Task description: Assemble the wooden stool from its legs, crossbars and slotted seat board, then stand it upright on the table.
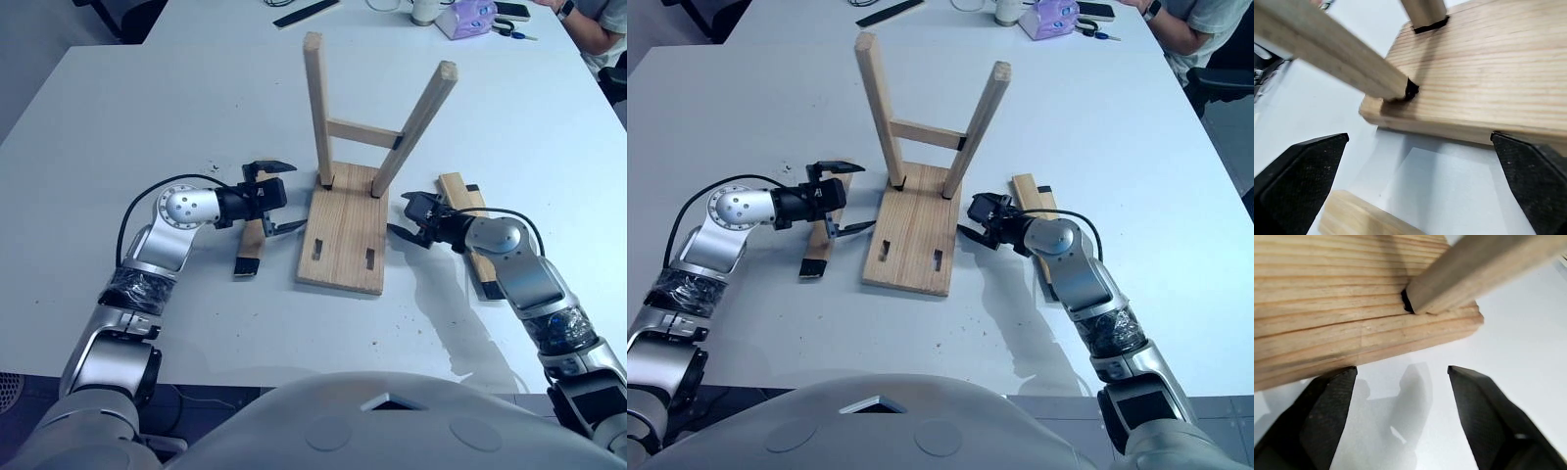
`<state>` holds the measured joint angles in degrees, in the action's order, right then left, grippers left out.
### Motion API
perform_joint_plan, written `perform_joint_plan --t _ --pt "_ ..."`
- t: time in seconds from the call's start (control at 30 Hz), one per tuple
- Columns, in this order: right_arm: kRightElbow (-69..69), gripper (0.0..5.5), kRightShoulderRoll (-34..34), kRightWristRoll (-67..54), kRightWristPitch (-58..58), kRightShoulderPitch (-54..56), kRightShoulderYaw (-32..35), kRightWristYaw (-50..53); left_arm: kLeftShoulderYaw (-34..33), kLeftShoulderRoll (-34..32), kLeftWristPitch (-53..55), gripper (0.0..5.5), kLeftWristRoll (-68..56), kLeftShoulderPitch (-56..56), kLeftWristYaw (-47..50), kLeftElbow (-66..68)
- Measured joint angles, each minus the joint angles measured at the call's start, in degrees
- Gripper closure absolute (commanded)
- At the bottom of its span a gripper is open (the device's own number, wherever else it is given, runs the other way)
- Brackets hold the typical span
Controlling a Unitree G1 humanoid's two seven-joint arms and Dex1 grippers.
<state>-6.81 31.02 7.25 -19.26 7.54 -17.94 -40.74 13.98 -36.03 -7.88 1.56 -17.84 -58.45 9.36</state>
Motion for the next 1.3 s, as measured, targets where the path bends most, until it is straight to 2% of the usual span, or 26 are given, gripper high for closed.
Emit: perform_joint_plan --t 0.13,0.3,0.43,0.6,0.73,0.93,1.13,1.3 --pt "0.69 2.07 -0.22 -0.03 1.02 0.05 0.02 0.14 0.8 -2.6 0.35 0.1 0.6 0.08 -2.82 0.92" --pt "0.91 2.07 -0.23 -0.01 1.26 0.15 0.09 0.25 0.06 -2.61 2.66 0.1 -0.31 -1.12 -3.03 2.83" --pt "0.9 2.07 -0.27 0.12 1.41 0.13 0.01 0.5 -7.13 -1.66 13.3 0.1 -10.47 -5.55 -3.01 1.25" --pt "0.89 2.05 -0.38 0.13 1.47 0.01 0.04 0.72 -16.7 -1.88 23.81 0.9 -21.32 -12.08 -2.24 0.16" --pt "0.96 2.05 -0.42 0.12 1.51 -0.03 0.12 1.0 -18.5 -1.7 24.99 1.52 -21.22 -15.25 2.07 3.89" --pt "1.89 2.05 -1.34 0.18 1.57 0.55 0.13 1.3 -19.11 2.59 26.38 1.52 -18.81 -23.48 11.47 12.05" --pt "2.06 2.05 -1.68 0.36 1.57 0.78 -0.12 1.48 -28.71 11.85 32.98 1.52 -26.59 -40.11 27.12 19.17" --pt "1.88 2.05 -1.88 0.46 1.52 0.76 -0.43 1.7 -31.4 16.17 33.5 1.52 -28.46 -46.51 33.32 24.68"
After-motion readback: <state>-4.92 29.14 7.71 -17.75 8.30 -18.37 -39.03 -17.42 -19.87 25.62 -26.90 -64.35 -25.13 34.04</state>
